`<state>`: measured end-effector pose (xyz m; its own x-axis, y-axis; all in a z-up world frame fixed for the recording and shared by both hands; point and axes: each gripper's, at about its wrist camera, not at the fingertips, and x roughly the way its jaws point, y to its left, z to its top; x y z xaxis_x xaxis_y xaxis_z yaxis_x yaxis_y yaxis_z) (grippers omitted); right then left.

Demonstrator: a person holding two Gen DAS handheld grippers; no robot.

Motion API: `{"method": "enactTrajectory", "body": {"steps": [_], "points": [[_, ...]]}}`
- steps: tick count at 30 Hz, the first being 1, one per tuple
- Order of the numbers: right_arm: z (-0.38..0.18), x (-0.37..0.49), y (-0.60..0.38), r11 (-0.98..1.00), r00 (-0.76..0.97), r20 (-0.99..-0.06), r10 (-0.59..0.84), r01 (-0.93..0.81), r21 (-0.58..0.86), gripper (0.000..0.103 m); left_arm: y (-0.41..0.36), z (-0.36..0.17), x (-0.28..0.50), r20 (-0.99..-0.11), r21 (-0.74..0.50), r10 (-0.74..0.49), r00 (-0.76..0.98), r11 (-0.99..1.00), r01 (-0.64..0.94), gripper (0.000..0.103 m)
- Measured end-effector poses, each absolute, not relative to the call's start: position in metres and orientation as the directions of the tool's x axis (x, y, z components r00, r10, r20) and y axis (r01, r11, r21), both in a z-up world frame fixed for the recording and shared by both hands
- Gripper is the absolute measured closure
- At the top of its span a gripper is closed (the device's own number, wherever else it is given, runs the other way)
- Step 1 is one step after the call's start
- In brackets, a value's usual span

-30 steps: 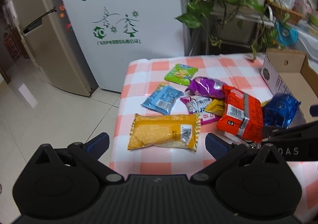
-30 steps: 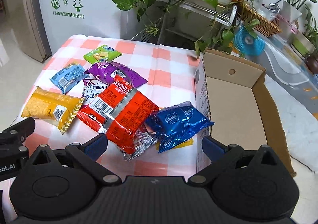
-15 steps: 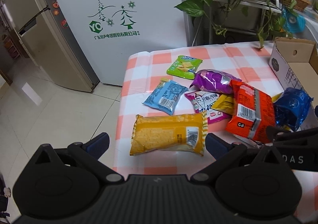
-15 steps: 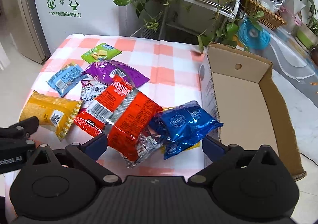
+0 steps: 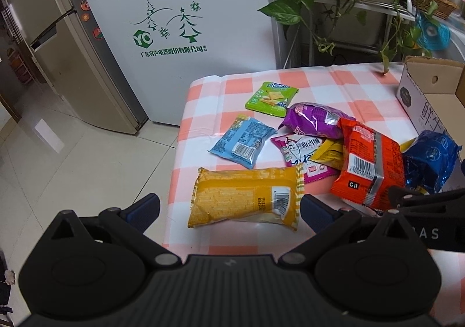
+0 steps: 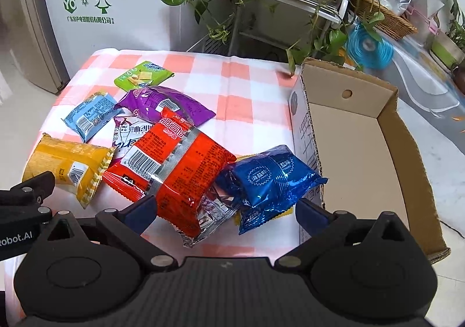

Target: Organize snacks

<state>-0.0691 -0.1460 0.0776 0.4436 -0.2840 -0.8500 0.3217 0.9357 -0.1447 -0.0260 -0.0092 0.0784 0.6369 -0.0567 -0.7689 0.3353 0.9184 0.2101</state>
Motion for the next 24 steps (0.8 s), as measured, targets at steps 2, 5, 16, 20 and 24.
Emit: {"method": "enactTrajectory", "body": {"steps": [2, 5, 16, 20, 24], "points": [[0.0767, -0.0689, -0.147, 0.936, 0.444, -0.852, -0.278, 0.324, -0.137, 0.0, -0.0101, 0.0782, -0.0258, -0.766, 0.214, -0.054, 0.64, 0.918, 0.333, 0.001], [0.075, -0.0681, -0.1465, 0.936, 0.439, -0.853, -0.283, 0.322, -0.144, 0.0, -0.0112, 0.0765, -0.0261, -0.769, 0.217, -0.049, 0.638, 0.918, 0.332, 0.001], [0.0717, -0.0632, -0.1448, 0.93, 0.436, -0.846, -0.306, 0.326, -0.168, 0.0, -0.0142, 0.0731, -0.0234, -0.767, 0.229, -0.03, 0.641, 0.92, 0.317, 0.002], [0.071, -0.062, -0.145, 0.929, 0.434, -0.846, -0.309, 0.327, -0.171, 0.0, -0.0153, 0.0724, -0.0217, -0.769, 0.229, -0.027, 0.639, 0.921, 0.314, 0.002], [0.0696, -0.06, -0.1465, 0.928, 0.427, -0.851, -0.307, 0.334, -0.167, 0.0, -0.0161, 0.072, -0.0193, -0.771, 0.222, -0.025, 0.636, 0.926, 0.305, 0.002]]}}
